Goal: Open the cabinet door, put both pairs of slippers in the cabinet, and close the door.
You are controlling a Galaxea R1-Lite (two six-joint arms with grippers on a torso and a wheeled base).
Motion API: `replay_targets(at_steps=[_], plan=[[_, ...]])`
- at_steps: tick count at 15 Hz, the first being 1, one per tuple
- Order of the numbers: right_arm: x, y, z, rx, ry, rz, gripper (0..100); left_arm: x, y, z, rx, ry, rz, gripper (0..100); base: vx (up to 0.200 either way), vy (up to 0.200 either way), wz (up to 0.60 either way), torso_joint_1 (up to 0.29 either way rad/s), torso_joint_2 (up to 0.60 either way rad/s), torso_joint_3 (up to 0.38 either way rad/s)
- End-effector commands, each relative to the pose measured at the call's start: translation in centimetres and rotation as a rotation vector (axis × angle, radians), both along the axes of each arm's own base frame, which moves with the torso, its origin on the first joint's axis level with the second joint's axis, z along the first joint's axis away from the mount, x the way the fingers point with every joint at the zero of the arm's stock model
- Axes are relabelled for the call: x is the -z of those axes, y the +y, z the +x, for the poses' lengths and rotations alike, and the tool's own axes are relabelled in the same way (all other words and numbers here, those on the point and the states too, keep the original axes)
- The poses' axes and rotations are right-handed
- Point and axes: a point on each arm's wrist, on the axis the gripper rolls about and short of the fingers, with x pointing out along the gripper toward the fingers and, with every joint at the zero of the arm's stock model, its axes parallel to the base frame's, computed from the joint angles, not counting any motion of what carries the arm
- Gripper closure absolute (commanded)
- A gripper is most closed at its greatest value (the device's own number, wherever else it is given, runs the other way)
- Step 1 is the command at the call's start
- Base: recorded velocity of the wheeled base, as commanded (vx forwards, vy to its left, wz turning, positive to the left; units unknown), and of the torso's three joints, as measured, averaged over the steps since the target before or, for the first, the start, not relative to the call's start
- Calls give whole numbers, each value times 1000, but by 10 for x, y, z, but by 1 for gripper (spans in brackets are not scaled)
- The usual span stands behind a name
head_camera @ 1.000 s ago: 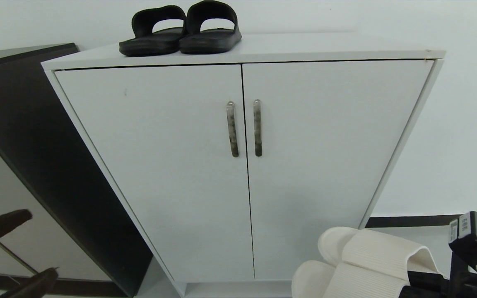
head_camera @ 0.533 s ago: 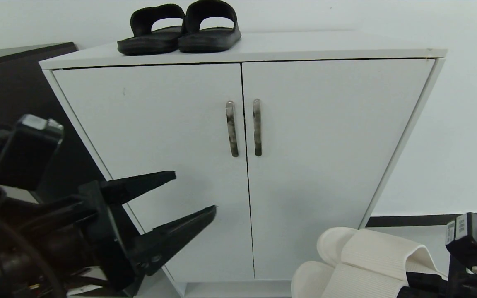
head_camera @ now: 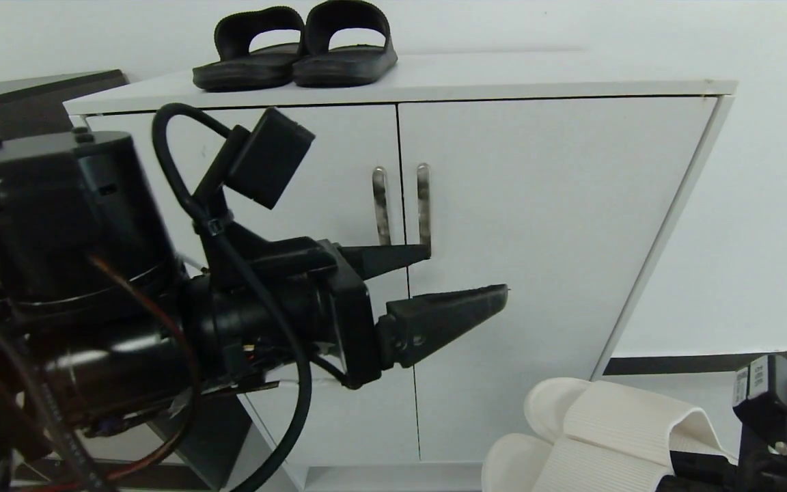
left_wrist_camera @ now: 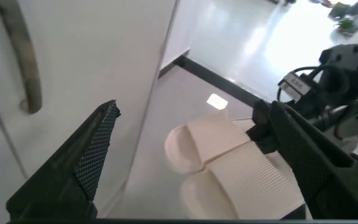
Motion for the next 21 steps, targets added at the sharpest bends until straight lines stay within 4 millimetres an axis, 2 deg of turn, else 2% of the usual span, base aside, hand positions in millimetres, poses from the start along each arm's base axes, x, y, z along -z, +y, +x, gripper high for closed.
replay_targets(at_steps=[1, 3, 6, 8, 11, 16, 21], plan=[[1, 0, 0, 0, 2, -3, 100, 2, -7, 19, 22, 23, 3, 0, 0, 0, 0, 0, 0, 0], [0, 0, 0, 0, -1, 1, 100, -6, 4, 28, 121, 92, -52, 0, 0, 0, 0, 0, 0, 0], [0, 0, 0, -2, 1, 0, 100, -9, 8, 37, 64, 79, -69, 0, 0, 0, 0, 0, 0, 0], [1, 0, 0, -6, 4, -3, 100, -9, 7, 38, -32, 21, -48, 0, 0, 0, 0, 0, 0, 0], [1, 0, -1, -9, 4, -3, 100, -3, 0, 53, -104, 11, -24, 0, 0, 0, 0, 0, 0, 0], [2, -1, -2, -9, 5, -4, 100, 1, -4, 72, -182, 20, -17, 0, 0, 0, 0, 0, 0, 0], [2, -1, -2, -10, 4, -5, 100, 10, -9, 80, -185, 38, 2, 0, 0, 0, 0, 0, 0, 0]])
